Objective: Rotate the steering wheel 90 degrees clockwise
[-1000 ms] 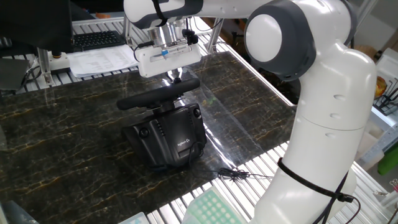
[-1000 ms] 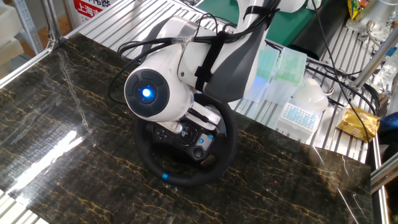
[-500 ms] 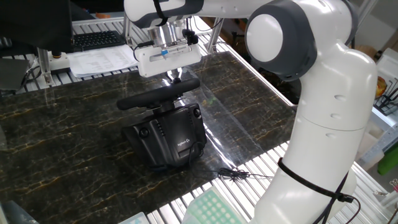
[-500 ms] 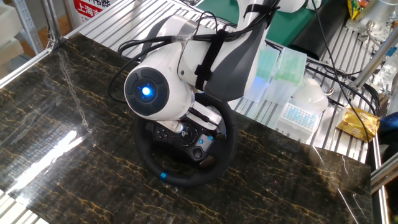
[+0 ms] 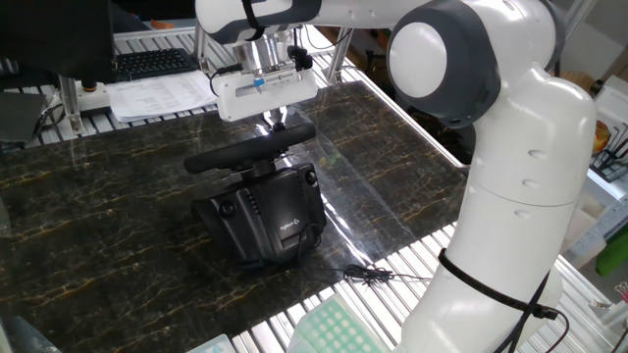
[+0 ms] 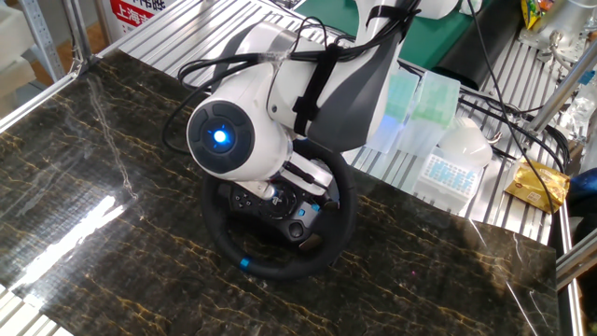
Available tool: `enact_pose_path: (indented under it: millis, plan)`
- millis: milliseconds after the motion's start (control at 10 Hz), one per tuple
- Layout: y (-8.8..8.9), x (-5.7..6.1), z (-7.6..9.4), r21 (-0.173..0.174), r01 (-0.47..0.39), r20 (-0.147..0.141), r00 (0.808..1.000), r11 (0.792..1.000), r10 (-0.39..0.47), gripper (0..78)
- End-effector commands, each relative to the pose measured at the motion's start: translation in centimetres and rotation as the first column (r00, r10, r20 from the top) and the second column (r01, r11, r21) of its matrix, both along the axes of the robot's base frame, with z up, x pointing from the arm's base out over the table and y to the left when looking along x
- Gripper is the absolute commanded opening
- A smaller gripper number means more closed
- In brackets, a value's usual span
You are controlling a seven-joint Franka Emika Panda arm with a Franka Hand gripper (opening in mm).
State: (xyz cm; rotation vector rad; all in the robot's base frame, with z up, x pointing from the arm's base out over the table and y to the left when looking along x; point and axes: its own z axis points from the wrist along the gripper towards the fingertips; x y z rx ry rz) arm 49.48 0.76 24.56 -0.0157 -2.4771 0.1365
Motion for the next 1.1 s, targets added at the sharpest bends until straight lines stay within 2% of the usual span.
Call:
enact_pose_path:
  millis: [100,900,1000,1100]
  plan:
    - [0.1,0.1,0.2,0.002,0.001,0.001,1.0,1.0,-0.001,0.0]
    - [0.2,2.1,1.3,-0.009,-0.002,0.0,1.0,1.0,0.002,0.0]
    - [0.2,2.9,1.8,-0.006,-0.006,0.0,1.0,1.0,0.006,0.0]
    - [0.2,3.1,1.9,-0.006,-0.006,0.001,1.0,1.0,0.006,0.0]
